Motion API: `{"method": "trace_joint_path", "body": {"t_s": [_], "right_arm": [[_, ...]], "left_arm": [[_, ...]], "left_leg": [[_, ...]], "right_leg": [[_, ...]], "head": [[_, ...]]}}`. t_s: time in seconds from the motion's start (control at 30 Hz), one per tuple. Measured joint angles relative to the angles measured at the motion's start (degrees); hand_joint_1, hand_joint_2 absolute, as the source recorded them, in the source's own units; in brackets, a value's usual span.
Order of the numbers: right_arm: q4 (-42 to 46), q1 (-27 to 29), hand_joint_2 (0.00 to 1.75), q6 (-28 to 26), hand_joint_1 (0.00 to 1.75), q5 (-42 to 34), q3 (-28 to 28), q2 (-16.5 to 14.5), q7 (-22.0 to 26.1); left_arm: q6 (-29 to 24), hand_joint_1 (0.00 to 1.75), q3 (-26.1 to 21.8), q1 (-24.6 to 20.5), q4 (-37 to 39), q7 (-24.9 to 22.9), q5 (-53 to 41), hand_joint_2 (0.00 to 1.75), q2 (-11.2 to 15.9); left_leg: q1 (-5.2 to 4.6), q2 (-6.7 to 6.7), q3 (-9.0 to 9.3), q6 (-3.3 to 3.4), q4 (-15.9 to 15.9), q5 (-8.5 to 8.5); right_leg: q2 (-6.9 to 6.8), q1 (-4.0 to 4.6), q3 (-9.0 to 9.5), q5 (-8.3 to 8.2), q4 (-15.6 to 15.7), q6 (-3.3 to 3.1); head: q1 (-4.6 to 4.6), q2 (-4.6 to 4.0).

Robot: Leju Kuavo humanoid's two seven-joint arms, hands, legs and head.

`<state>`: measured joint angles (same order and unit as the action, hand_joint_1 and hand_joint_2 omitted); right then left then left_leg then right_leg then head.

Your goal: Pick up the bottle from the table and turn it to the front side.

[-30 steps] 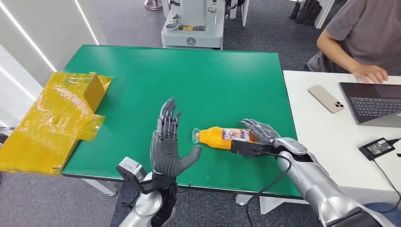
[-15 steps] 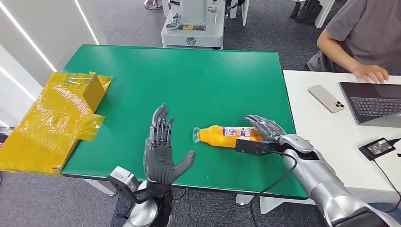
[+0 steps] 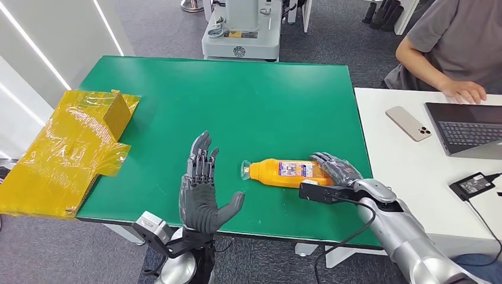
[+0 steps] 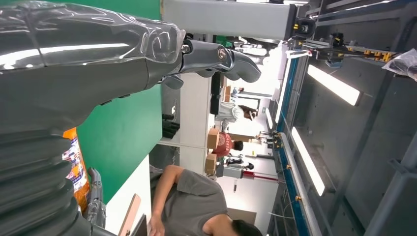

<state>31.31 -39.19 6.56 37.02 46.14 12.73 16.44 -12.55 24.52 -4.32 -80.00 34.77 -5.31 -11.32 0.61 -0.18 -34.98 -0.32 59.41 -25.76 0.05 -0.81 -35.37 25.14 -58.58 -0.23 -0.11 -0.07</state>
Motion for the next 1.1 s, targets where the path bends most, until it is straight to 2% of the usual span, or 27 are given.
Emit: {"method": "trace_joint_path", "body": {"t_s": [0.77,1.1], "right_arm": [[1.33,-0.78,1.75,-0.05,0.0,1.38,-1.65,-0.6,0.99],[-0.38,-6.2,1.75,2.87,0.0,1.75,-1.44,-6.03,1.58]], "left_arm": [[-0.21,0.0,-0.09,-0.21,0.0,0.01,0.69,1.75,0.26],[-0.97,0.0,-0.09,-0.29,-0.02,0.02,1.03,1.75,0.26]], "left_leg": [[0.0,-0.01,-0.05,0.0,0.0,0.0],[0.01,0.08,0.0,-0.02,-0.01,0.02]], "right_leg": [[-0.01,0.0,0.0,0.0,-0.01,0.0],[0.07,0.02,-0.04,0.0,-0.03,-0.01]], "head": [[0.02,0.0],[0.0,0.0]]}}
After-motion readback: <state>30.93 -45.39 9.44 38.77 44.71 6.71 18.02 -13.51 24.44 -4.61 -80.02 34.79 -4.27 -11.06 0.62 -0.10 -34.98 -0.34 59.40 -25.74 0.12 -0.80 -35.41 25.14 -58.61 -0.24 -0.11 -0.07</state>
